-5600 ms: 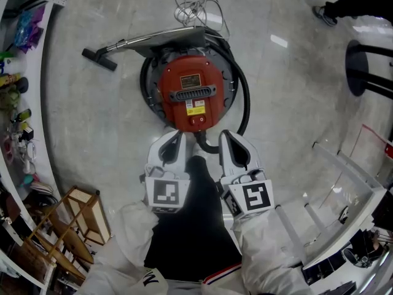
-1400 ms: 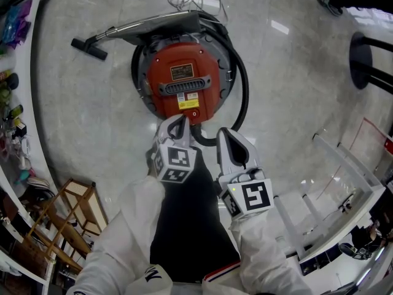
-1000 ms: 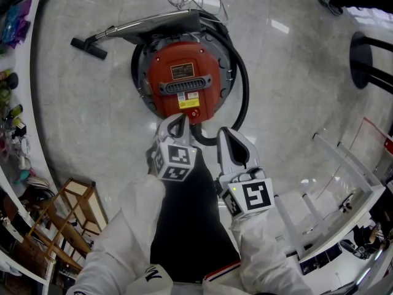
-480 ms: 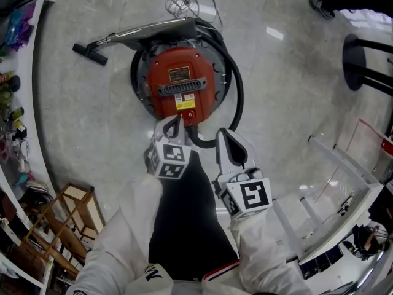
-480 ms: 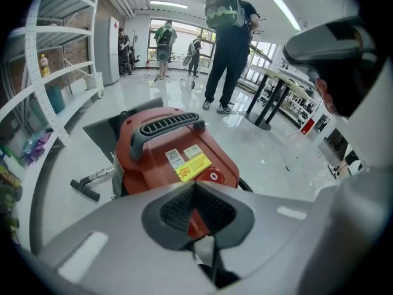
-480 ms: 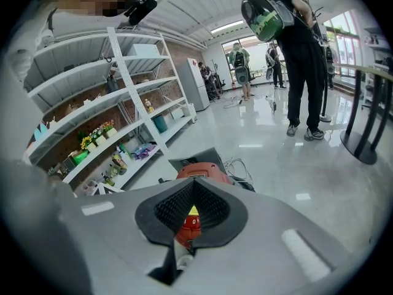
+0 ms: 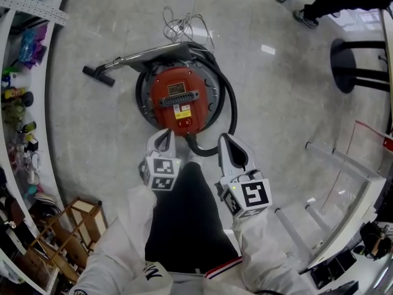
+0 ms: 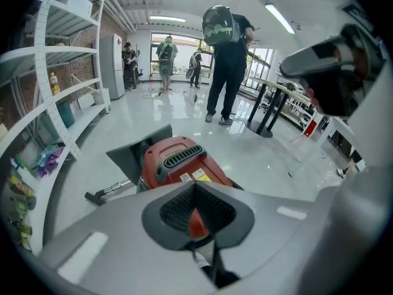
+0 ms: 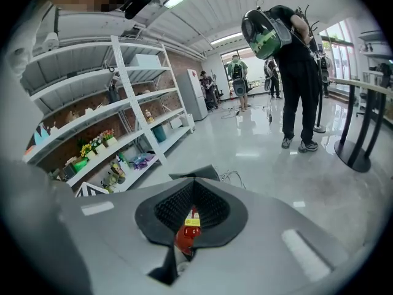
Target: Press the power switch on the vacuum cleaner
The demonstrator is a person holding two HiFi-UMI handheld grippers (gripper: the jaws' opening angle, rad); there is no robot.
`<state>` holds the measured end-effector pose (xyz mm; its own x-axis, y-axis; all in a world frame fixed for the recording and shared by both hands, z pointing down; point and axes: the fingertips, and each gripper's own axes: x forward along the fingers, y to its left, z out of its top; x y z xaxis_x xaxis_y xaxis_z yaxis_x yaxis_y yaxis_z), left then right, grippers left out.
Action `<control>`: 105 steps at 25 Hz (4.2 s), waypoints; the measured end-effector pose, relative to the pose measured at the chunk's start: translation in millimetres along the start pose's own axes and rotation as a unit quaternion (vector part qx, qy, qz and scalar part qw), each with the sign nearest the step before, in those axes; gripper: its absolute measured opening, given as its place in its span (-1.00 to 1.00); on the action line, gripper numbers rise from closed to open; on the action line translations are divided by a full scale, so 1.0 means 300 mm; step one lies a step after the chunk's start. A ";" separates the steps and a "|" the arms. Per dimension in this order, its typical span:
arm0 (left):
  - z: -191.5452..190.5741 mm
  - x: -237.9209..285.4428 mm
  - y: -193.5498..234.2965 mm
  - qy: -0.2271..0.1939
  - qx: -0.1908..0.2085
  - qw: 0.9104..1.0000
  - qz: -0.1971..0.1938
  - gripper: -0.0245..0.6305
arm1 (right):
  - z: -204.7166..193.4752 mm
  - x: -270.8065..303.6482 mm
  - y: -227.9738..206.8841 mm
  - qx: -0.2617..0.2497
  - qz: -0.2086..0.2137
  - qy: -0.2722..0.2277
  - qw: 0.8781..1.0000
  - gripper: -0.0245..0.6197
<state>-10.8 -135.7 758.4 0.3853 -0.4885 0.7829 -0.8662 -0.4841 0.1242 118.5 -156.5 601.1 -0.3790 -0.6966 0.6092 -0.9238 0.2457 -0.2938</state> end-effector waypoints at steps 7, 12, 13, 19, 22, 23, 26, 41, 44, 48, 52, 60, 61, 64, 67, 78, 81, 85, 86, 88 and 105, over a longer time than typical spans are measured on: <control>0.132 -0.128 0.009 -0.029 0.006 1.000 0.007 -0.93 | 0.097 -0.092 -0.001 0.000 -0.006 -0.029 1.000 -0.92; 0.237 -0.230 0.016 -0.053 0.011 0.998 0.013 -0.93 | 0.143 -0.155 0.001 -0.001 -0.012 -0.039 0.999 -0.92; 0.258 -0.249 0.022 -0.058 0.012 0.998 0.016 -0.93 | 0.152 -0.163 0.003 0.000 -0.011 -0.042 0.999 -0.92; 0.346 -0.388 0.028 -0.079 0.013 0.996 0.033 -0.93 | 0.210 -0.232 0.012 0.002 -0.009 -0.053 0.999 -0.92; 0.410 -0.458 0.035 -0.095 0.011 0.995 0.040 -0.93 | 0.275 -0.276 0.026 -0.001 -0.008 -0.065 0.998 -0.92; 0.433 -0.484 0.034 -0.102 0.012 0.994 0.042 -0.93 | 0.295 -0.292 0.033 -0.003 -0.007 -0.068 0.998 -0.92; 0.521 -0.560 0.027 -0.131 0.017 0.990 0.045 -0.93 | 0.351 -0.337 0.047 -0.008 -0.003 -0.077 0.997 -0.92; 0.856 -0.880 0.023 -0.239 0.059 0.968 0.052 -0.93 | 0.604 -0.486 0.180 -0.031 0.024 -0.136 0.990 -0.92; 0.888 -0.936 0.011 -0.251 0.058 0.965 0.055 -0.93 | 0.635 -0.518 0.191 -0.032 0.027 -0.145 0.989 -0.92; 0.931 -0.987 0.006 -0.267 0.062 0.959 0.065 -0.93 | 0.677 -0.562 0.174 -0.032 0.023 -0.159 0.987 -0.92; 0.987 -1.029 -0.004 -0.282 0.063 0.955 0.069 -0.93 | 0.721 -0.595 0.145 -0.034 0.014 -0.172 0.984 -0.92; 1.025 -1.078 -0.036 -0.292 0.073 0.951 0.071 -0.93 | 0.774 -0.625 0.151 -0.055 0.016 -0.186 0.981 -0.92; 1.021 -1.081 -0.037 -0.292 0.072 0.951 0.073 -0.93 | 0.771 -0.625 0.154 -0.055 0.018 -0.185 0.981 -0.92; 1.002 -1.091 -0.038 -0.287 0.072 0.952 0.080 -0.93 | 0.751 -0.629 0.157 -0.053 0.026 -0.180 0.982 -0.92; 0.981 -1.101 -0.043 -0.282 0.070 0.953 0.089 -0.93 | 0.724 -0.638 0.143 -0.050 0.031 -0.176 0.983 -0.92; 0.918 -1.135 -0.085 -0.285 0.080 0.950 0.098 -0.93 | 0.662 -0.669 0.131 -0.052 0.036 -0.165 0.984 -0.92; 0.913 -1.147 -0.092 -0.284 0.088 0.950 0.093 -0.93 | 0.657 -0.675 0.142 -0.052 0.036 -0.167 0.984 -0.92; 0.880 -1.171 -0.078 -0.285 0.086 0.950 0.090 -0.93 | 0.630 -0.687 0.173 -0.048 0.032 -0.172 0.983 -0.92; 0.868 -1.180 -0.077 -0.287 0.087 0.950 0.089 -0.93 | 0.619 -0.693 0.185 -0.047 0.031 -0.172 0.983 -0.92; 0.841 -1.197 -0.078 -0.288 0.088 0.950 0.084 -0.93 | 0.593 -0.707 0.211 -0.048 0.028 -0.171 0.984 -0.92; 0.650 -1.367 -0.009 -0.307 0.085 0.947 0.040 -0.93 | 0.441 -0.818 0.463 -0.050 -0.023 -0.181 0.982 -0.92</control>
<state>-104.5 -75.6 318.1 0.4782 -0.8331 0.2778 -0.8566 -0.5122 -0.0617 90.5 -40.6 313.5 -0.3091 -0.8979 0.3133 -0.9472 0.2610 -0.1865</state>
